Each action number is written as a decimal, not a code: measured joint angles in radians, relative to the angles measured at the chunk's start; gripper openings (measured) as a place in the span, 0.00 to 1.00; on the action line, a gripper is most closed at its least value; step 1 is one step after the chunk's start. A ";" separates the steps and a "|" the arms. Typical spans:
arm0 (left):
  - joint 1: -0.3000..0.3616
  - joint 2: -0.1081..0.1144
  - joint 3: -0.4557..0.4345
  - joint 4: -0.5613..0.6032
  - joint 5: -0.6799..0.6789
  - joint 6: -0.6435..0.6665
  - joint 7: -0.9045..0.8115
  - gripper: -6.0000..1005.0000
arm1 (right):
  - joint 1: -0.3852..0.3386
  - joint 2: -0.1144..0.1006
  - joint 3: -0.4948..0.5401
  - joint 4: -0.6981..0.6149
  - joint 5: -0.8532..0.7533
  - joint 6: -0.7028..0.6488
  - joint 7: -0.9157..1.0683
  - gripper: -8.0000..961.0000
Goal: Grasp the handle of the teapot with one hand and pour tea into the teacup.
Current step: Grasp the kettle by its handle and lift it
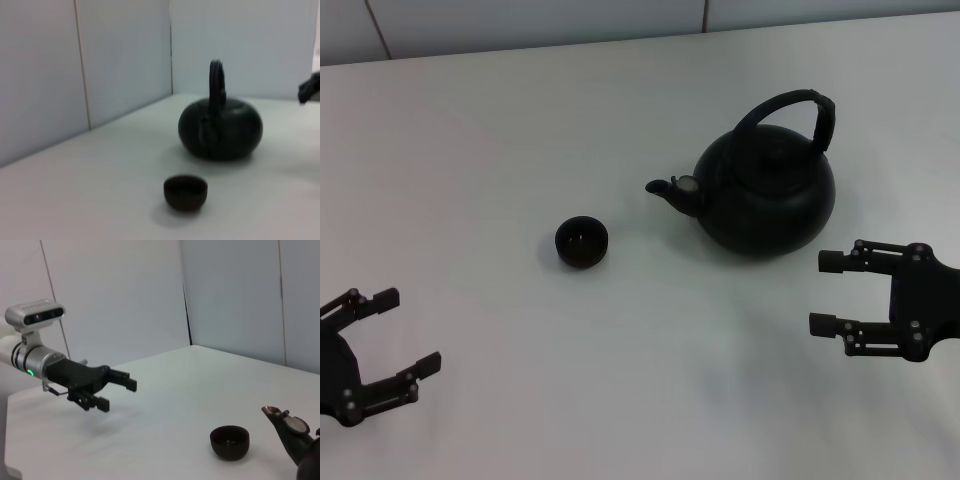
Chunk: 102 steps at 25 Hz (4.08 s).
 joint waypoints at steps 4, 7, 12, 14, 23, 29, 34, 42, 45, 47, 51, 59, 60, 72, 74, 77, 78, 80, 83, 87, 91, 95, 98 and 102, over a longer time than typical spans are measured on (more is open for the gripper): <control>-0.001 -0.001 -0.001 0.005 0.016 -0.028 0.001 0.86 | 0.000 0.000 0.000 0.000 0.000 0.000 -0.002 0.78; -0.002 -0.004 0.000 0.005 0.017 -0.030 0.001 0.86 | -0.001 0.000 0.000 0.002 0.000 0.000 -0.012 0.78; -0.005 -0.007 -0.004 0.006 0.017 -0.031 -0.004 0.86 | -0.022 0.002 0.002 0.041 0.058 0.005 -0.067 0.78; -0.006 -0.007 -0.005 0.006 0.017 -0.030 -0.006 0.86 | -0.030 0.002 0.002 0.058 0.086 0.012 -0.086 0.78; -0.006 -0.013 -0.007 0.006 0.013 -0.030 -0.008 0.86 | -0.088 0.006 0.139 0.546 0.516 0.219 -0.554 0.78; -0.007 -0.013 -0.007 0.006 0.012 -0.030 -0.011 0.86 | -0.068 0.013 0.264 0.839 0.651 0.334 -0.886 0.78; -0.009 -0.011 -0.007 0.006 0.011 -0.030 -0.011 0.86 | -0.064 0.014 0.313 0.949 0.666 0.374 -1.002 0.78; -0.009 -0.012 -0.007 0.006 0.010 -0.029 -0.011 0.86 | -0.037 0.014 0.338 0.952 0.670 0.414 -1.007 0.78; -0.009 -0.013 -0.007 0.006 0.010 -0.029 -0.011 0.86 | -0.010 0.011 0.345 0.948 0.670 0.453 -1.004 0.78; -0.009 -0.013 -0.007 0.006 0.010 -0.029 -0.011 0.86 | 0.008 0.010 0.348 0.942 0.670 0.477 -1.003 0.78; -0.009 -0.013 -0.009 0.006 0.010 -0.029 -0.011 0.86 | 0.031 0.010 0.349 0.931 0.670 0.504 -1.002 0.78; -0.009 -0.015 -0.009 0.006 0.010 -0.030 -0.011 0.86 | 0.066 0.009 0.350 0.916 0.671 0.539 -1.001 0.78; -0.009 -0.018 -0.014 0.006 0.009 -0.031 -0.011 0.86 | 0.072 0.009 0.351 0.912 0.671 0.547 -1.001 0.78; -0.014 -0.021 -0.023 0.006 0.008 -0.030 -0.012 0.86 | 0.095 0.008 0.364 0.900 0.669 0.581 -1.000 0.75; -0.014 -0.021 -0.024 0.006 0.007 -0.030 -0.012 0.86 | 0.096 0.008 0.364 0.900 0.668 0.581 -1.000 0.72; -0.016 -0.022 -0.031 0.006 0.007 -0.030 -0.013 0.86 | 0.096 0.008 0.364 0.900 0.665 0.582 -1.000 0.68; -0.017 -0.024 -0.036 0.006 0.007 -0.030 -0.013 0.86 | 0.096 0.008 0.364 0.900 0.664 0.582 -0.998 0.67; -0.017 -0.025 -0.037 0.006 0.007 -0.030 -0.013 0.86 | 0.101 0.008 0.359 0.900 0.663 0.582 -0.989 0.65; -0.017 -0.025 -0.037 0.006 0.007 -0.030 -0.013 0.86 | 0.109 0.008 0.354 0.896 0.660 0.583 -0.965 0.61; -0.019 -0.028 -0.044 0.006 0.007 -0.030 -0.014 0.86 | 0.125 0.006 0.353 0.888 0.658 0.618 -0.951 0.44; -0.019 -0.028 -0.049 0.006 0.007 -0.029 -0.015 0.86 | 0.131 0.006 0.354 0.888 0.657 0.625 -0.950 0.27; -0.018 -0.029 -0.050 0.006 0.007 -0.027 -0.018 0.86 | 0.131 0.007 0.361 0.888 0.657 0.596 -0.950 0.12; -0.016 -0.030 -0.051 0.006 0.007 -0.027 -0.018 0.86 | 0.131 0.007 0.361 0.884 0.657 0.569 -0.948 0.10; -0.014 -0.030 -0.058 0.006 0.007 -0.026 -0.018 0.86 | 0.150 0.005 0.335 0.811 0.651 0.550 -0.859 0.09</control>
